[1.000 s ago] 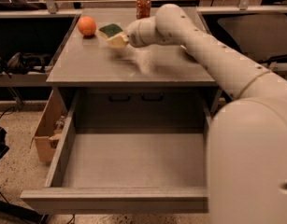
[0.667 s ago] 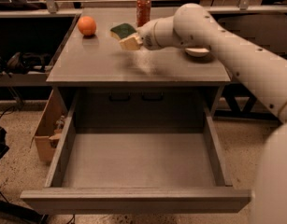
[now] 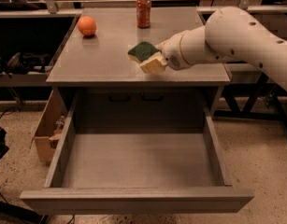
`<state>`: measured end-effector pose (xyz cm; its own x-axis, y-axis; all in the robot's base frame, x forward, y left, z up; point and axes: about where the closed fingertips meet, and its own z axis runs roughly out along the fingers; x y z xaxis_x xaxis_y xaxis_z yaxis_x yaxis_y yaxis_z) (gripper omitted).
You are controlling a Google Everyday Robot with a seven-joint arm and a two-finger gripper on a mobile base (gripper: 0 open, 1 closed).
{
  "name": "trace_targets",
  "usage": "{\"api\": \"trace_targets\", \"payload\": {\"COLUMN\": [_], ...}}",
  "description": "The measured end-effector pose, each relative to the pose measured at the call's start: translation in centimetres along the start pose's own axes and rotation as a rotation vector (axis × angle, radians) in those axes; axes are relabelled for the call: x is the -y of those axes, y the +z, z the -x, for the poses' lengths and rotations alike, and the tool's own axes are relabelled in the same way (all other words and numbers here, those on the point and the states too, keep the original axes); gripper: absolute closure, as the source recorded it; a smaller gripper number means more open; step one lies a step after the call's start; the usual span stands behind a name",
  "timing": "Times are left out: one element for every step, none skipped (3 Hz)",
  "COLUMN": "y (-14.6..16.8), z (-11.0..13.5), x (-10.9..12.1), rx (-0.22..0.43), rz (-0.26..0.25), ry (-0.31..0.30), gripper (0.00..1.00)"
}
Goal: Place sponge into top drawer
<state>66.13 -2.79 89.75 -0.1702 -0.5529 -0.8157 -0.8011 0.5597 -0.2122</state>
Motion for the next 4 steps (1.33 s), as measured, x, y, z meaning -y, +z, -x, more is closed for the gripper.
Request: {"api": "trace_targets", "payload": {"y": [-4.0, -4.9, -3.9, -2.6], "z": [-4.2, -9.8, -15.0, -19.1], "x": [-4.1, -8.9, -14.2, -17.4], "rx": [-0.059, -0.048, 0.022, 0.062], "rz": [0.030, 0.095, 0.154, 0.155], "ry": [-0.024, 0.027, 0.127, 0.176], "gripper": [1.00, 1.00, 1.00, 1.00]}}
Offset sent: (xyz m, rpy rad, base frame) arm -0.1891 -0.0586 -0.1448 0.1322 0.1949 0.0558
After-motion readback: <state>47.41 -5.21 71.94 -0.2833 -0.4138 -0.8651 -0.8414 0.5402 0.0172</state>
